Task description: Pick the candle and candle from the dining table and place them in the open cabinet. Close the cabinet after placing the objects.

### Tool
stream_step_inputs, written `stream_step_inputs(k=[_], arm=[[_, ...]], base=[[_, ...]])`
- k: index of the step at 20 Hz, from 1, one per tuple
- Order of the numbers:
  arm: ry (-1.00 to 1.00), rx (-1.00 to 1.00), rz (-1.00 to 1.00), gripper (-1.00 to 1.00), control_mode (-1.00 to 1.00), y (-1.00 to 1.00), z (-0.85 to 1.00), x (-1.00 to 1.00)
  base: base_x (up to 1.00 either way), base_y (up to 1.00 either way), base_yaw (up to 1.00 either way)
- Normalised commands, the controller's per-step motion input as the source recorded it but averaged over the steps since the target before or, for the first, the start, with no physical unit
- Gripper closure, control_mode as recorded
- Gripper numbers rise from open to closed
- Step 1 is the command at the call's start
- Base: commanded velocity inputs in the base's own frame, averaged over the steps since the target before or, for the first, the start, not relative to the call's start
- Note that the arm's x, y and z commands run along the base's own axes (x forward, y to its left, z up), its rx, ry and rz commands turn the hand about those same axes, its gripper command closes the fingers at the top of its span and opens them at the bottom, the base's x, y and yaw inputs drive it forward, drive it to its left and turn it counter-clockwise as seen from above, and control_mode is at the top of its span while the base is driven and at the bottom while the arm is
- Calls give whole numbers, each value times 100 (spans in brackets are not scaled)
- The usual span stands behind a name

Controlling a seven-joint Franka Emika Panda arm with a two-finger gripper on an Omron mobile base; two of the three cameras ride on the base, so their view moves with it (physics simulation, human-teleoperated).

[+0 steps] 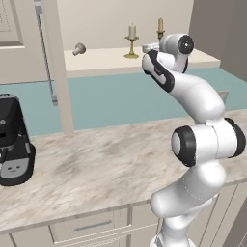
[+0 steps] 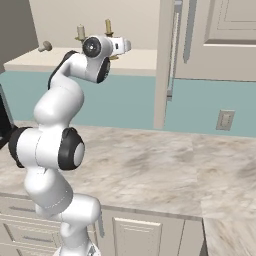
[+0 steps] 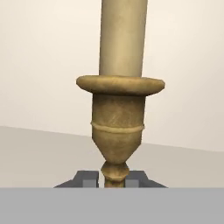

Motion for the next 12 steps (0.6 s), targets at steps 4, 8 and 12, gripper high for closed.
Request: stream_step_inputs(k=[4,8,12], arm=[[-1,1,3,-100,-100,0,-4,1],[-1,0,3,-100,-100,0,-4,0],[-1,0,2,-100,-100,0,-1,-1]], base=[[0,0,0],[0,0,0],[0,0,0]])
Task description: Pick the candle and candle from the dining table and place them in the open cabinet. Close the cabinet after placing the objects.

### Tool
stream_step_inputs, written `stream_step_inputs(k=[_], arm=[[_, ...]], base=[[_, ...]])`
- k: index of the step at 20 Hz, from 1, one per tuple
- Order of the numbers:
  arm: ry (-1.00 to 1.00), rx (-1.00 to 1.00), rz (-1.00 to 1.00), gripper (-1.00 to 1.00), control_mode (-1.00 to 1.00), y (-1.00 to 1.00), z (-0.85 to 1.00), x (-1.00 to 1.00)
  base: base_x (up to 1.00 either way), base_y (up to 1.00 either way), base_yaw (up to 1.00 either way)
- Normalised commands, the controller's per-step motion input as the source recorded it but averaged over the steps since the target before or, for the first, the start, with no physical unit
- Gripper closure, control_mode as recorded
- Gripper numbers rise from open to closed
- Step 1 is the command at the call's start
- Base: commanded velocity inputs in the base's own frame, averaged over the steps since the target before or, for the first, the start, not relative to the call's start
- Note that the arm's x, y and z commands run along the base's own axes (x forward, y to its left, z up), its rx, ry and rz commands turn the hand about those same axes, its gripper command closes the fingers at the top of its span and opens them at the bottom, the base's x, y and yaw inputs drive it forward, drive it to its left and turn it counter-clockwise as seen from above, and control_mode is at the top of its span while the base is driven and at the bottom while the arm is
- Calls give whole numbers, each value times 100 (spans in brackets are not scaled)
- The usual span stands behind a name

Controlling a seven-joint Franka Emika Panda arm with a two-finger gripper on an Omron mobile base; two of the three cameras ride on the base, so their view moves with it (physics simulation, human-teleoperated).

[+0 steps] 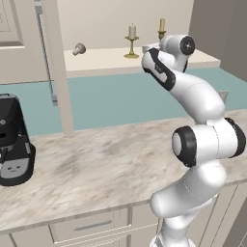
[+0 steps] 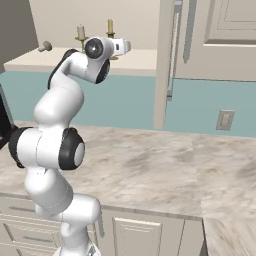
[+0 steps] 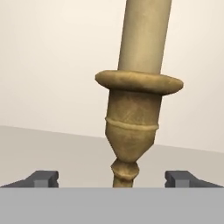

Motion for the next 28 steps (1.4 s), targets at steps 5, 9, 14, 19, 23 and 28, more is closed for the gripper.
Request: stream_step_inputs(k=[5,9,14,19,23,28], arm=[[0,0,0,-100,-100,2,1,-16],[0,0,0,-100,-100,10,0,-25],[0,0,0,-100,-100,17,0,-25],[0,0,-2,-100,-100,4,0,-51],[0,0,-4,-100,-100,0,0,-57],[0,0,-5,-100,-100,8,0,-62]], base=[[0,0,0],[0,0,0],[0,0,0],[0,0,0],[0,0,0],[0,0,0]])
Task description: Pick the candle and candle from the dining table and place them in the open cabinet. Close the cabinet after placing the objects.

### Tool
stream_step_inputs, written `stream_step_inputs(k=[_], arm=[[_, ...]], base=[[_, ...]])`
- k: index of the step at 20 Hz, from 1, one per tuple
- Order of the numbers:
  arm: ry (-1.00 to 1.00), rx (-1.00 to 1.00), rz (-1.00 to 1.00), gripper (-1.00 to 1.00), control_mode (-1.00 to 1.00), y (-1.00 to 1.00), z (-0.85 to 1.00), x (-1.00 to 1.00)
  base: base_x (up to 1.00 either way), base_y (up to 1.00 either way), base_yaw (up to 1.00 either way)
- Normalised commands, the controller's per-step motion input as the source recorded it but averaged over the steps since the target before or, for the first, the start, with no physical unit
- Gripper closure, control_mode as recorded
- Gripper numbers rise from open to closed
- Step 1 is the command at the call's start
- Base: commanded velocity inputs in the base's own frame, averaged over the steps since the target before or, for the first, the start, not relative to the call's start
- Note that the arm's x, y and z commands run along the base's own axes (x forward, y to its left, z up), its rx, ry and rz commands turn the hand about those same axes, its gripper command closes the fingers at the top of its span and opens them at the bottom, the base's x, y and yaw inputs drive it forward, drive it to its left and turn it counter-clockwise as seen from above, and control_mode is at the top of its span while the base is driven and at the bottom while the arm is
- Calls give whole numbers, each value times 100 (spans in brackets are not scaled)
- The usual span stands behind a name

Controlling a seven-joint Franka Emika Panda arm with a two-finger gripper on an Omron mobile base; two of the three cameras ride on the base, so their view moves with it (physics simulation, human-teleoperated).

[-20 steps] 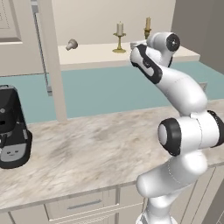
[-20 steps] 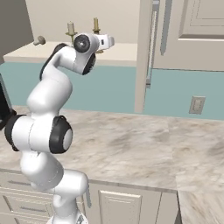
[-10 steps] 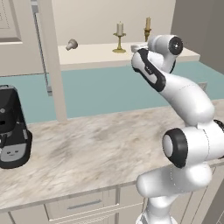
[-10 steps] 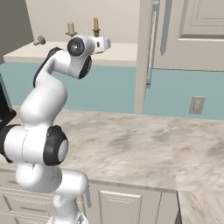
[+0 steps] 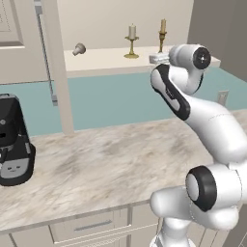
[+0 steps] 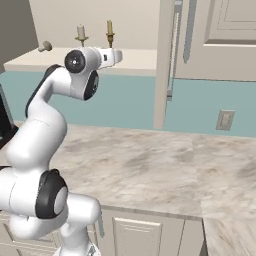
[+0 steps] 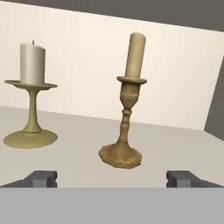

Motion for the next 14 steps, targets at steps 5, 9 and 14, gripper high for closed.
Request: stream_step_inputs(k=[5,9,14], arm=[[0,0,-3,-100,-100,11,-5,-62],[-4,0,0,-100,-100,0,-5,-67],[-2,1,0,-100,-100,0,-3,-62]], base=[[0,0,0],[0,0,0],[0,0,0]])
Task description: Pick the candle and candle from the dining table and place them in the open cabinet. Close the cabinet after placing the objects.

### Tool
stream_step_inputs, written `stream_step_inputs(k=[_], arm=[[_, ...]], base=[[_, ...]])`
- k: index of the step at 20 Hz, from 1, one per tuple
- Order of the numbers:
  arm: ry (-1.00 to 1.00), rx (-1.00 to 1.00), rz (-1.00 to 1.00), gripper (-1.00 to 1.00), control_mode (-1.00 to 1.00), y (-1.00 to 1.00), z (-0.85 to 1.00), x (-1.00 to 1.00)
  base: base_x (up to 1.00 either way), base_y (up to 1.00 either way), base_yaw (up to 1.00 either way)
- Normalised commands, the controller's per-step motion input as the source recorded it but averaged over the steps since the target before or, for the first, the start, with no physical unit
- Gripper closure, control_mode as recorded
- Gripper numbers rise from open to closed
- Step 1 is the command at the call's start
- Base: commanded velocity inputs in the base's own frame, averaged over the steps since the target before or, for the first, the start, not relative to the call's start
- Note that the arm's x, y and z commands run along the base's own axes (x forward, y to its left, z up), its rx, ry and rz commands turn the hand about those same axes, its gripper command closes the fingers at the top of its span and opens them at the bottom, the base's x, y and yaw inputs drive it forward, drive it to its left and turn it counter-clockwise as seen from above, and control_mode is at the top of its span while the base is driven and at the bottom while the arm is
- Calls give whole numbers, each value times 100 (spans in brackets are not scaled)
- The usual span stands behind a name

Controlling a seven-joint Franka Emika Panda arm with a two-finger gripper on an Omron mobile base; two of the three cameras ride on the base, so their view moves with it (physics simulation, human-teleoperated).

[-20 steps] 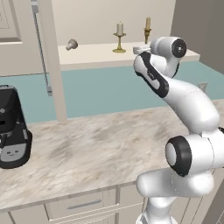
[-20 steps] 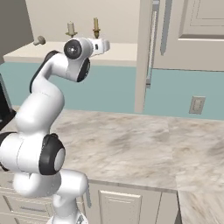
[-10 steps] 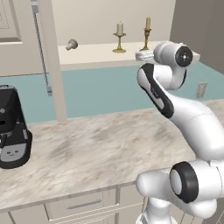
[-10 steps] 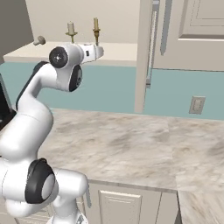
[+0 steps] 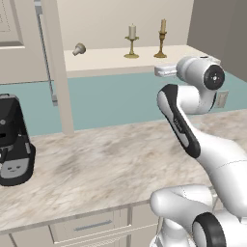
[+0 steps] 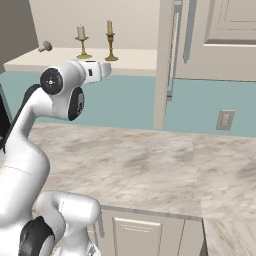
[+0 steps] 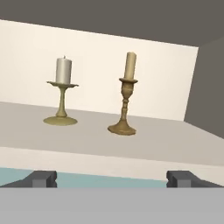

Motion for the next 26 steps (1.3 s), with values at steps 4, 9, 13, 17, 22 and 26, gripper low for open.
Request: stream_step_inputs(k=[4,9,13,17,22,26], arm=[[-2,2,0,-100,-100,0,-3,-65],[0,1,0,-100,-100,0,-10,-60],[0,0,0,-100,-100,-9,-9,-46],[0,0,0,-100,-100,-14,-9,-42],[0,0,0,-100,-100,-19,-7,-34],[0,0,2,-100,-100,-24,-9,-34]], base=[[0,0,0],[0,0,0],[0,0,0],[0,0,0],[0,0,0],[0,0,0]])
